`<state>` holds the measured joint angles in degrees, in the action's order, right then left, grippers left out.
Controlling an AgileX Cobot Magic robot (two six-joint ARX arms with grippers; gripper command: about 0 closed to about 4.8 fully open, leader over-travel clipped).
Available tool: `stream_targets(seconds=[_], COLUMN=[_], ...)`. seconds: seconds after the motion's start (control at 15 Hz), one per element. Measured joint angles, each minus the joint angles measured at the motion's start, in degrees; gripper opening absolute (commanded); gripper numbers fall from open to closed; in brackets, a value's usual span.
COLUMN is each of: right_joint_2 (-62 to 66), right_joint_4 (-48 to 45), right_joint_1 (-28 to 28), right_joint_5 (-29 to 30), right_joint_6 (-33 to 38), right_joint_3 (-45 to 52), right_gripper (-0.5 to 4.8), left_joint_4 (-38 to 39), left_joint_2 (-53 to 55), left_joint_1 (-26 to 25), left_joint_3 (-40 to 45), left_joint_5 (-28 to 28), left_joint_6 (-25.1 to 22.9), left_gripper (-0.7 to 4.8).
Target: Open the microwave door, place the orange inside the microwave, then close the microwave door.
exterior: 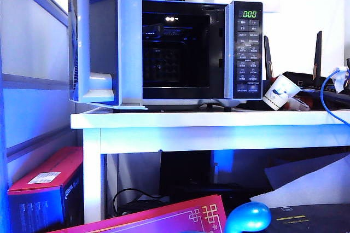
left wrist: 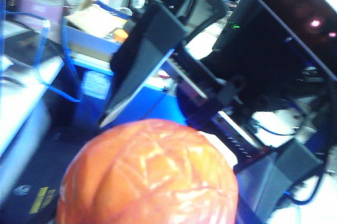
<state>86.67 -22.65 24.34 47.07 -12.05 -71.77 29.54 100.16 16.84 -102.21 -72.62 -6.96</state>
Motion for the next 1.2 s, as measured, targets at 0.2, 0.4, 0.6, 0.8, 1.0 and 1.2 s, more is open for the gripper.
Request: stream_targets(seconds=[0.2,0.4,0.6,0.8,1.0,1.2], right_joint_2=[-0.13,0.15,0.66,0.68,0.68,0.68], right_joint_4=[-0.33,-0.63,-1.33,-1.29,-1.29,-1.22], right_joint_1=[0.76,1.44,2.16,2.36,2.38,2.38], right_joint_5=[0.92,0.7,-1.62,-2.64,-2.91,-2.93], right_joint_6=[-0.02,-0.07,-0.28,-0.44,-0.39,-0.39], right_joint_3=[-0.11,-0.11,-0.11,-0.11,-0.11,-0.09], right_gripper=[4.79,4.79,3.42,3.06,3.06,3.06], left_joint_4=[0.11,0.26,0.35,0.2,0.11,-0.09], left_joint_2=[0.09,0.13,0.13,0.13,0.15,0.13], left_joint_1=[-0.04,-0.02,-0.2,-0.31,-0.31,-0.31], left_joint_3=[0.2,0.2,0.2,0.2,0.2,0.2], left_joint_5=[-3.21,-3.89,-3.85,-3.82,-3.82,-3.02], left_joint_6=[1.07,1.4,1.66,1.73,1.7,1.73], left_gripper=[1.73,1.74,1.74,1.74,1.87,3.59])
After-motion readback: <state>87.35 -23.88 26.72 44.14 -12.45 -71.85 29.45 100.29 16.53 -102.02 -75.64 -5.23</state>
